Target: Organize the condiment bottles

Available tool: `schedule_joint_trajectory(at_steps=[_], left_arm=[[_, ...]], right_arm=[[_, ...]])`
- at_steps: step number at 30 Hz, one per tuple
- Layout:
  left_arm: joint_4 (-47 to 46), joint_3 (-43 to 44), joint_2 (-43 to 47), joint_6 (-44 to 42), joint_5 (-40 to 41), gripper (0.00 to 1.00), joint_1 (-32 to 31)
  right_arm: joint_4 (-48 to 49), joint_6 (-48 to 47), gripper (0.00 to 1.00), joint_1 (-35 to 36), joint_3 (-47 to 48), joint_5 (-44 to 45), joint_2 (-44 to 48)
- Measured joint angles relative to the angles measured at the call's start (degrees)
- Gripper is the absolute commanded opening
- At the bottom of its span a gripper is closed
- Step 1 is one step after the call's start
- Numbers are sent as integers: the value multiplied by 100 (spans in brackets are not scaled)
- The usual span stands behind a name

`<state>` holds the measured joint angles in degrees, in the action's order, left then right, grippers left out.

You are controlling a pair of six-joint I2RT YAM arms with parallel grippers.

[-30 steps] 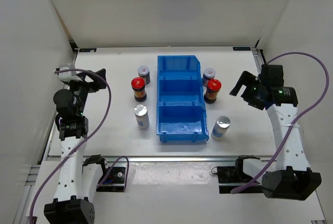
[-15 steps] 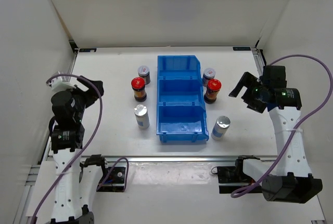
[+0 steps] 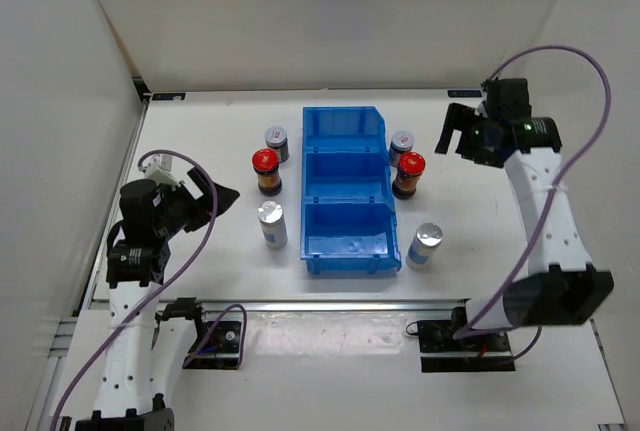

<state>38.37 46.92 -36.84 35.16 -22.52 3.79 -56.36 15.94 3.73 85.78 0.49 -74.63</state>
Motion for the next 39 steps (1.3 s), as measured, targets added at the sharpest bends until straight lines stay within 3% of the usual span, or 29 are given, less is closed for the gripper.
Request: schedule_joint_trajectory(at_steps=[7,16,31,35,39], left_arm=[[48,-57,-278,-243,-291,100,-470],[111,-284,-140,-258,-57,100,-516],[-306,-249,-905,-483,203,100,-245],[-367,-227,-1071,-542,203,100,-149],[-483,-197,-1239,-562,195,100,44]], right_arm=[[76,-330,100,144,1285,254,-2000],[24,-658,100,872,3036,225,-4378],[-94,-588,100,975,3880,306,-5733],[-94,-544,82,935,4009,299,-5934],[-118,-474,41,870,4035,251,-5984]])
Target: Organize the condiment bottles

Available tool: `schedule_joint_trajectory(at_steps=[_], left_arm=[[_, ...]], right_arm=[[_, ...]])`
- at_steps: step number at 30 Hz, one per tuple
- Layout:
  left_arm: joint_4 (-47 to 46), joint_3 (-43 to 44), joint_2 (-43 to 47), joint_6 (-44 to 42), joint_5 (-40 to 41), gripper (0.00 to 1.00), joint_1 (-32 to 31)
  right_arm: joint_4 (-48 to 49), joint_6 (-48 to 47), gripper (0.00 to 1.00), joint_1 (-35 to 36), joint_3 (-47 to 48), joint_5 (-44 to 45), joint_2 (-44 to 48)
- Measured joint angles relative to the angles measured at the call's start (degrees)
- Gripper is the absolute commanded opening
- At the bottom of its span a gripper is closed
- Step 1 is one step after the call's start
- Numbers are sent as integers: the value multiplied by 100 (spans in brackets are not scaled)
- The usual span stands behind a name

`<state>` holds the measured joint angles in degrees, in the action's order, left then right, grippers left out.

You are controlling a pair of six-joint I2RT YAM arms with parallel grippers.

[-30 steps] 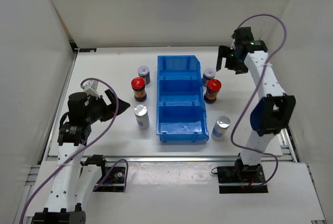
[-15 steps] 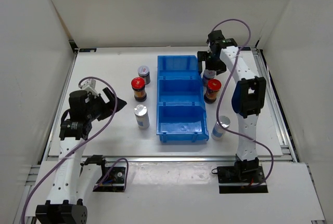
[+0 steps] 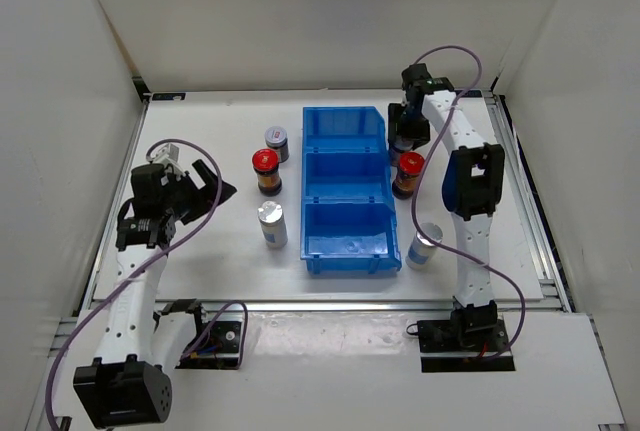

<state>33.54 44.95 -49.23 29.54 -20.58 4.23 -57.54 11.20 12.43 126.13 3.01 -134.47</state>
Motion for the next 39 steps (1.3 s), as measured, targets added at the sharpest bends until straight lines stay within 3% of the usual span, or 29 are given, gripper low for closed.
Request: schedule_joint_trajectory(at_steps=[2,3,6,7,15,22,35,37,39], left_arm=[[-81,0,-74,15,-7,100,81],[-125,0,-103,48,-20,100,125],[-317,0,-201,142,-22,100,227],[-411,0,-254,186,-31,100,295],[-1110,-149,-664,767,-264,100,1248],[-1237,-157,-680,802,-393,100,1274],[-1213,-151,-656,245,-310,100,1443],[-1213,-136,-623,101,-313,100,1443],[-1196,-85,-601,-20,-313,100,1443]], right_arm=[[-9,46,35,-46,15,-48,0],[-42,66,20,-59,39,-28,0],[-210,223,2,-79,138,181,13],[-238,297,0,-79,142,254,42],[-249,533,0,103,420,435,590],[190,562,0,540,1049,-116,614],[280,911,0,601,870,-807,-55],[304,988,1,601,822,-841,-197],[306,1051,13,601,774,-855,-299]])
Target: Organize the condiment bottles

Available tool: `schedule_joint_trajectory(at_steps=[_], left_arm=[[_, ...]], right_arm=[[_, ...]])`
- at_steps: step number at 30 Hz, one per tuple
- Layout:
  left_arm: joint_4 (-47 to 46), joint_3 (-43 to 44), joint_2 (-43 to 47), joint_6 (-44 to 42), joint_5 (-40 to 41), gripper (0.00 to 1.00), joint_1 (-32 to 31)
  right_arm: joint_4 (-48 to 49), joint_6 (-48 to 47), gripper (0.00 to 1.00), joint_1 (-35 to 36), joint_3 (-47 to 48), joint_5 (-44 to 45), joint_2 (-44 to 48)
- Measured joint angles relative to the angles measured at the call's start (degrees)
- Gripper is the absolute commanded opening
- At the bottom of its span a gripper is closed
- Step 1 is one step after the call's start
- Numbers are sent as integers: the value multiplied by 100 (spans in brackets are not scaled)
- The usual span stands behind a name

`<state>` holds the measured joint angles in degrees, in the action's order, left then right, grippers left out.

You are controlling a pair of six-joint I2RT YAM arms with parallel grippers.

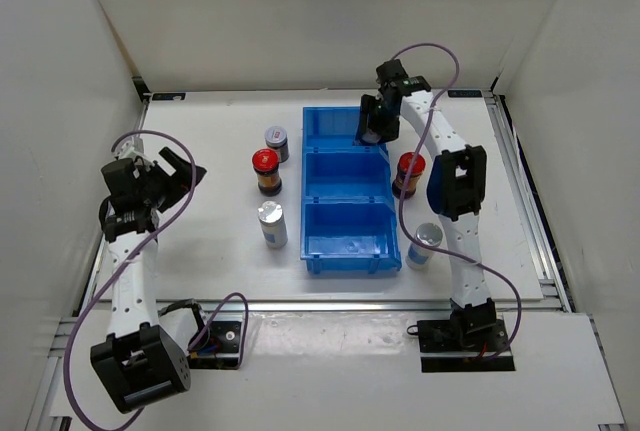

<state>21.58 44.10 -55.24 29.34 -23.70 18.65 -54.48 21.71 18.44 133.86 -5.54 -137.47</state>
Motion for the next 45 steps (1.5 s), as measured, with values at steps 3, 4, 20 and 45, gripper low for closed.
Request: schedule_joint_trajectory(at_steps=[3,4,20,45], left_arm=[[101,197,2,-170,20,100,0],[136,291,0,-229,39,100,0],[295,1224,-728,-881,155,100,0],[1390,6610,-6485,-2164,616,100,-2680]], right_arm=[[-22,96,28,2,-63,7,-118],[-22,125,33,0,-63,-4,-140],[160,748,100,-184,328,-374,879],[798,955,100,-1655,-1561,-2081,2632]])
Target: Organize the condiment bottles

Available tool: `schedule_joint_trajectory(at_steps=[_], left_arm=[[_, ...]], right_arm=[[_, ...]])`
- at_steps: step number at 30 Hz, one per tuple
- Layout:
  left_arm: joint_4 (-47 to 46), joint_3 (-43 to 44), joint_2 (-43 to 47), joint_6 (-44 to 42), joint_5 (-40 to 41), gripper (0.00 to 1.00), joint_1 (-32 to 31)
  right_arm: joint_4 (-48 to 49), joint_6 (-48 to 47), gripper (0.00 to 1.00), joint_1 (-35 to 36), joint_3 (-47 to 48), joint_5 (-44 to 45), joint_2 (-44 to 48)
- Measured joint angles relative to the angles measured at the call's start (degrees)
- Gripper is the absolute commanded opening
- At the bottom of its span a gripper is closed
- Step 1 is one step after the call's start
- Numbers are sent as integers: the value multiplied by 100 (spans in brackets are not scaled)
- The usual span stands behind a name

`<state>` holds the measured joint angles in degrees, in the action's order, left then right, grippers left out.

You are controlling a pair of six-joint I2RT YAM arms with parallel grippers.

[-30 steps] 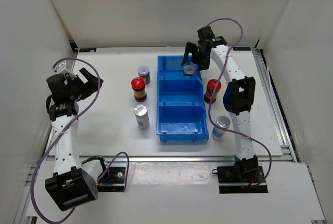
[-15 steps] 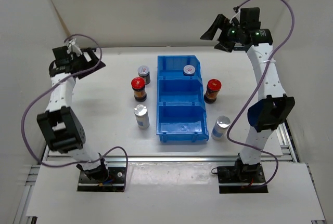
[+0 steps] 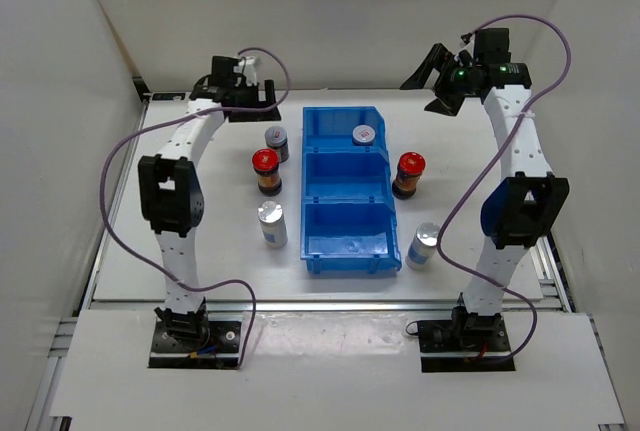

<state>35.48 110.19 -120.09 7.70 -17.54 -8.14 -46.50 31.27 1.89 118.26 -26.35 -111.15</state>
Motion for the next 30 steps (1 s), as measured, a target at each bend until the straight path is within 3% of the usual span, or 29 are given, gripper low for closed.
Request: schedule_joint_trajectory(at_steps=[8,15,18,25,30], left_arm=[[356,586,-804,-116,487,100,-520],[529,605,-1043,-76,625,96,-553],[531,605,-1045,-55,651,85,-555],[693,798,-1043,-83,1003,45,-614],[837,1333,-1027,-85,1349,43,-667]], right_arm=[[0,-44,100,-2,-11,-72,0],[-2,-63,100,-109,-142,-85,-2],[0,-61,100,-177,-162,-90,-2],[4,-59,100,-258,-306,-101,-2],[0,-59,100,-258,-472,-131,-2]])
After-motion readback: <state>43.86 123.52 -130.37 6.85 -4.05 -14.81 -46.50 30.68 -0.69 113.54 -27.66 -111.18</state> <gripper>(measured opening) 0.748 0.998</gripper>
